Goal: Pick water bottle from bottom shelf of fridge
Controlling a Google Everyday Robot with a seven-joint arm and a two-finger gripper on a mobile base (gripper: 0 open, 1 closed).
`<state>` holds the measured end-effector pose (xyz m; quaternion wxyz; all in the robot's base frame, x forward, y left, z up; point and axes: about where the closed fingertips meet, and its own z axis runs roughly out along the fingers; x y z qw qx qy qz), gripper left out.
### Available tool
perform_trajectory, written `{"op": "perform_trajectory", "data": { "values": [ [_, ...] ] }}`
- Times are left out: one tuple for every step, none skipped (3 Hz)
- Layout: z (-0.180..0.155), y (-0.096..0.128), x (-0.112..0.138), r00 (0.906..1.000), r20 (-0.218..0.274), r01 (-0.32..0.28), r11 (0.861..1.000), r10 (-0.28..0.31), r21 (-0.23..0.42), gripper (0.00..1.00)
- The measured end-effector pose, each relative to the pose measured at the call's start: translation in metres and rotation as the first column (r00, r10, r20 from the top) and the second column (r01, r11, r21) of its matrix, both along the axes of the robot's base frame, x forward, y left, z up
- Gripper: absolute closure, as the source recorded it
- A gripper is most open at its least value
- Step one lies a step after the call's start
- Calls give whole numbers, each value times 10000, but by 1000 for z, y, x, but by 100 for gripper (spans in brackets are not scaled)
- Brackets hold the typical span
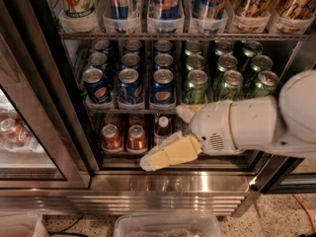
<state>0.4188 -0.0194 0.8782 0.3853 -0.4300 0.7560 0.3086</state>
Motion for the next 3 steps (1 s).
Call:
{"op": "perform_trajectory", "data": {
  "values": [
    [-4, 43, 4, 9976, 294, -675, 9729, 625, 2213, 0],
    [8, 70, -2, 9894, 780, -1401, 9480, 1227, 2857, 0],
    [9, 70, -3, 9892, 806, -1403, 9494, 1223, 2811, 0]
  ]
}}
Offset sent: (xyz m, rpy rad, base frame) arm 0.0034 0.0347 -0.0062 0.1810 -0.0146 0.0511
